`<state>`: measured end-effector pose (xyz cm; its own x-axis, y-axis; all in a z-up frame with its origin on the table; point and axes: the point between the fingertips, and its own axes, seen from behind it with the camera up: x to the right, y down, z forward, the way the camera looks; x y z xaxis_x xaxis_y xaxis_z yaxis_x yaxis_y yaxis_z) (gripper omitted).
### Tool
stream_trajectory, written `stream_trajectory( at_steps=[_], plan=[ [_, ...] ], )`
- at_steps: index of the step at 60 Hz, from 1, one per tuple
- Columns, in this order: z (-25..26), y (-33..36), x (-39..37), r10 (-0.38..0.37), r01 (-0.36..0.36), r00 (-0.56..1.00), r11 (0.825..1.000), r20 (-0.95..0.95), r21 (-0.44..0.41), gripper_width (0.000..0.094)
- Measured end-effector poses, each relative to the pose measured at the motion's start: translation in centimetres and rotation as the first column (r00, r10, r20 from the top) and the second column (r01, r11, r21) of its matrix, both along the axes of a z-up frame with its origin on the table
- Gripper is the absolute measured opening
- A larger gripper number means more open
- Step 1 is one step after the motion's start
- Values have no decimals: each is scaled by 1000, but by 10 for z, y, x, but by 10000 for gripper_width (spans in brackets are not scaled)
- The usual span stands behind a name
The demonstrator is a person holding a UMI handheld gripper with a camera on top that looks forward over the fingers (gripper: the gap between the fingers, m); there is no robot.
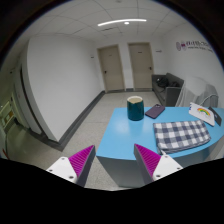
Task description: Fold towel
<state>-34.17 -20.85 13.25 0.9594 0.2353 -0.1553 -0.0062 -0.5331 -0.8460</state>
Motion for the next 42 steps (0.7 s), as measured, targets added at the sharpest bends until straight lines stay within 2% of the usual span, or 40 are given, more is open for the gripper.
stream_trajectory(
  at_steps=[6,15,21,27,30,32,35,36,39,42],
  plan=[
    [-13,28,37,-54,52,993,998,107,27,740],
    [-76,104,114,-145,149,956,989,255,1,737],
    [-110,144,148,-151,162,946,987,286,-15,726],
    [-129,163,170,-152,173,941,984,304,-44,630],
    [-139,165,173,-132,159,949,984,287,-74,532],
    [-147,164,176,-117,150,952,984,282,-99,425],
    [-148,166,177,-93,120,955,990,283,-77,377],
    [-148,166,180,-88,114,949,991,302,-71,255],
    [-147,169,189,-80,100,934,994,347,-40,92],
    [-145,170,188,-69,80,942,997,328,-18,57]
  ],
)
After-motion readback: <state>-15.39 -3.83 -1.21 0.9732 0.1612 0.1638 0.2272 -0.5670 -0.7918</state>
